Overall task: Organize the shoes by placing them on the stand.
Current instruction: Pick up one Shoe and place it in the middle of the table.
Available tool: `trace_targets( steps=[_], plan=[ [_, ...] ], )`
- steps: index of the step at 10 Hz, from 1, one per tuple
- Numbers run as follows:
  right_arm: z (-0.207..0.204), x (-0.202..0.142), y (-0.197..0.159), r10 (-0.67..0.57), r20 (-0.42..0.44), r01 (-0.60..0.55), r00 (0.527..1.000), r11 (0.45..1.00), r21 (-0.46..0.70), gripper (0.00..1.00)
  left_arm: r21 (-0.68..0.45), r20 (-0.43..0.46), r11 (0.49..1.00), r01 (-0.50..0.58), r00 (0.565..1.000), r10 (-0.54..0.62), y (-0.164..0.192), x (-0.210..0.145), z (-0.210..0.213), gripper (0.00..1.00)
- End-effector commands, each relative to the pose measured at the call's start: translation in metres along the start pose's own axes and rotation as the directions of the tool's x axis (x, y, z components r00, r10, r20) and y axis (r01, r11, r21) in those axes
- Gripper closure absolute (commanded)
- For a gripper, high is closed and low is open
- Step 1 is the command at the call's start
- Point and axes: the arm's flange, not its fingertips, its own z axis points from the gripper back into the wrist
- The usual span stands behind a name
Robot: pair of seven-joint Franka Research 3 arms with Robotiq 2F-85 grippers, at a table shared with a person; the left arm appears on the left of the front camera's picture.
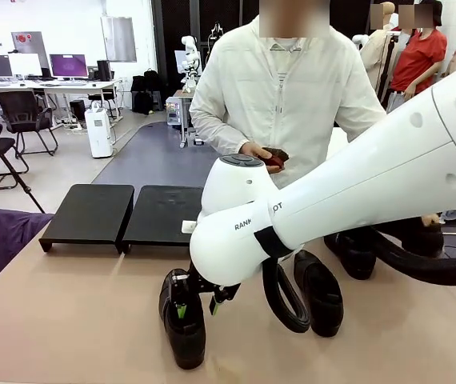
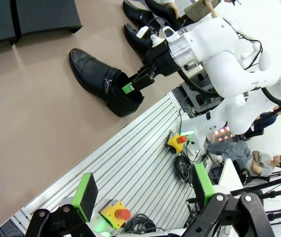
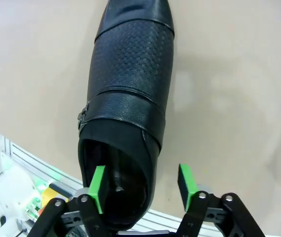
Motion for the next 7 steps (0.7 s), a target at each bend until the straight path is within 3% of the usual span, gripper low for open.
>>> trace_targets(
  steps=[1,2,4,7],
  plan=[
    [0.016,0.006,-0.012,0.011,-0.024,-0.011,1.0,1.0,0.017,0.0,-0.017,0.011,1.0,0.017,1.0,-0.017,-0.001,0.0,0.001,0.0],
    [0.035,0.005,-0.026,0.084,-0.075,-0.083,0.994,0.996,0.016,0.0,-0.017,0.011,1.0,0.017,1.0,-0.017,-0.001,0.0,0.001,0.0],
    [0.096,0.012,-0.065,0.046,-0.005,-0.045,0.999,0.998,0.035,0.0,-0.017,0.011,1.0,0.017,1.0,-0.017,-0.001,0.0,0.001,0.0],
    [0.111,-0.005,-0.053,0.112,0.043,-0.115,0.993,0.99,0.083,0.0,-0.017,0.011,1.0,0.017,1.0,-0.017,-0.001,0.0,0.001,0.0]
  ],
)
